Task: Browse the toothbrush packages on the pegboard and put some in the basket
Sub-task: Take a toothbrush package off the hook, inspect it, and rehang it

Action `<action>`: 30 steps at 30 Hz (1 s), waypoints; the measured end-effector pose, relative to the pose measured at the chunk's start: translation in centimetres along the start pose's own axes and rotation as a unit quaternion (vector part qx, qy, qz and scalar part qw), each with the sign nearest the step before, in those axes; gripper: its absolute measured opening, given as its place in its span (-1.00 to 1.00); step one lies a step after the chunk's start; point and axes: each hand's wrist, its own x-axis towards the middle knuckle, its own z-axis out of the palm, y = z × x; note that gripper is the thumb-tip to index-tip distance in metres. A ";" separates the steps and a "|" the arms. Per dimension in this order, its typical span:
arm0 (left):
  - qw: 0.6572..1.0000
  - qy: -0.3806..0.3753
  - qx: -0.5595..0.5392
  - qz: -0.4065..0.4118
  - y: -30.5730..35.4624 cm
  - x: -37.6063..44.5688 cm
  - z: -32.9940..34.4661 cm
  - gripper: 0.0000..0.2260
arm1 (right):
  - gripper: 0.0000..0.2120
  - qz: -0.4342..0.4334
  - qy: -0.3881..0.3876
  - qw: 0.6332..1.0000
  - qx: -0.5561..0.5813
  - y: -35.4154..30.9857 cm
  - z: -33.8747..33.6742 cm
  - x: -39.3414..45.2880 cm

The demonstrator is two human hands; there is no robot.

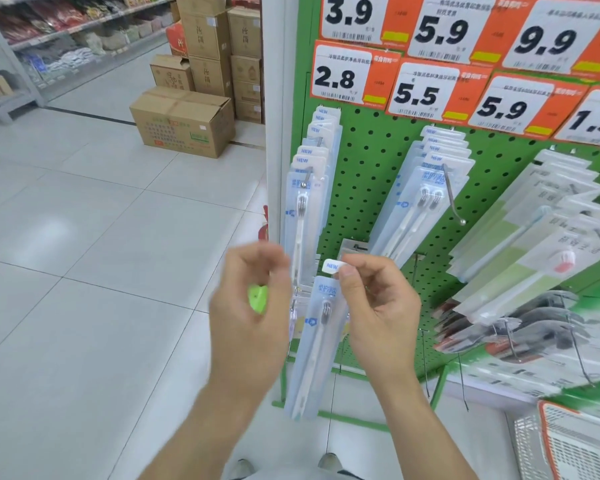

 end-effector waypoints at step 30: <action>0.896 -0.323 0.027 -0.303 -6.6 -4.6 -1.1 -0.88 | -0.56 0.114 -0.217 0.965 -0.092 5.4 -4.8 -2.7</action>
